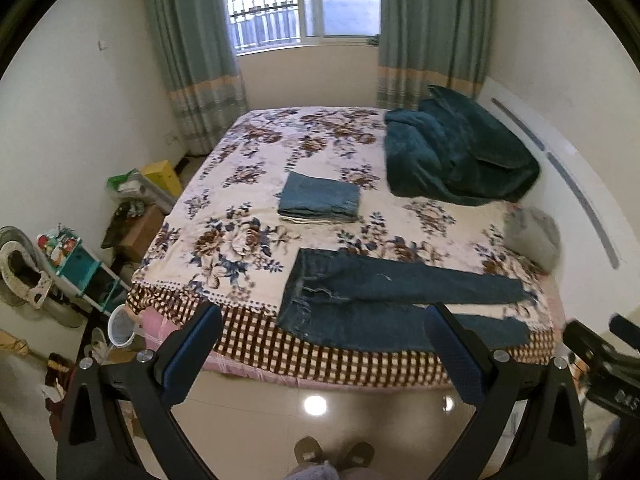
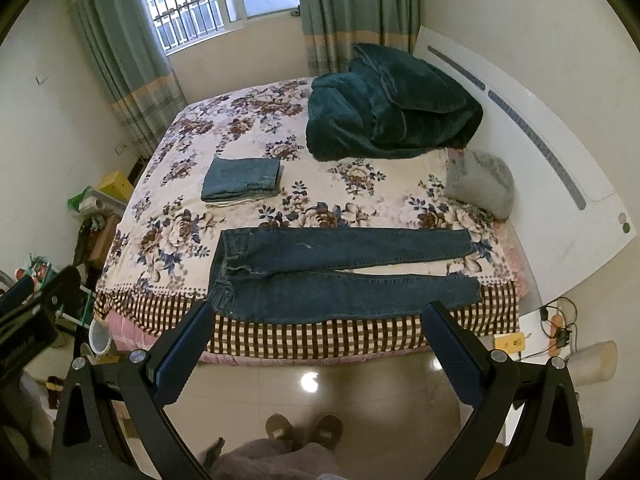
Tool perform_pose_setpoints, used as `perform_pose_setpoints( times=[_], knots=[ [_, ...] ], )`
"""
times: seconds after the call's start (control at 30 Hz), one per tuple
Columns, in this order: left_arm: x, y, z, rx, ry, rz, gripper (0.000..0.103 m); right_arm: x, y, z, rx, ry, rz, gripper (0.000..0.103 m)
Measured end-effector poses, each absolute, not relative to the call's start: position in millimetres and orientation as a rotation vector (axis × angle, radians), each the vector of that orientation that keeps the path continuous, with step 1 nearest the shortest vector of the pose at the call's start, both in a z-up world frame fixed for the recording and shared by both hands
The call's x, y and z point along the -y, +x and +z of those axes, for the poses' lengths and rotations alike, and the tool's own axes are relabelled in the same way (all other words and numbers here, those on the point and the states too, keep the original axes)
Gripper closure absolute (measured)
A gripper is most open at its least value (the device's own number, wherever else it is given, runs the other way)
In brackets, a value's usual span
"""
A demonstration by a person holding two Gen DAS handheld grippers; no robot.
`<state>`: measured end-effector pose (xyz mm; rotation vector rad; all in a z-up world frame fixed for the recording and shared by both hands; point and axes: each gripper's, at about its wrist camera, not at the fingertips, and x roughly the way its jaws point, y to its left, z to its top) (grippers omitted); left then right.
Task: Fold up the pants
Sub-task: 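Lower both tools toward the jeans, left at the waistband, right at the legs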
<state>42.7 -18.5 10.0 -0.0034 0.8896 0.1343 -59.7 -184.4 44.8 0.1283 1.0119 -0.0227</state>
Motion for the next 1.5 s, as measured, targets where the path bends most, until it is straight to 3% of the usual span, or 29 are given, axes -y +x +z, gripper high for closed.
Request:
perform_pose_setpoints(
  times=[0.43, 0.77, 1.2, 1.37, 1.5],
  knots=[
    [50.1, 156.6, -87.6, -1.024, 0.078, 0.166, 0.000, 260.4, 72.0, -67.1, -1.155, 0.225, -0.153, 0.000],
    [49.9, 300.4, -178.6, -1.170, 0.070, 0.120, 0.000, 344.8, 244.3, -206.2, -1.304, 0.450, -0.380, 0.000],
    [7.1, 475.3, -405.2, -1.530, -0.151, 0.320, 0.000, 448.8, 392.5, -453.6, -1.477, 0.590, -0.719, 0.000],
    [-12.3, 512.3, -506.2, -1.695, -0.357, 0.437, 0.000, 487.5, 429.1, -538.5, -1.520, 0.594, -0.805, 0.000],
    [-25.7, 531.4, -555.6, -1.751, -0.480, 0.531, 0.000, 517.1, 450.1, -599.4, -1.566, 0.620, -0.840, 0.000]
  ],
)
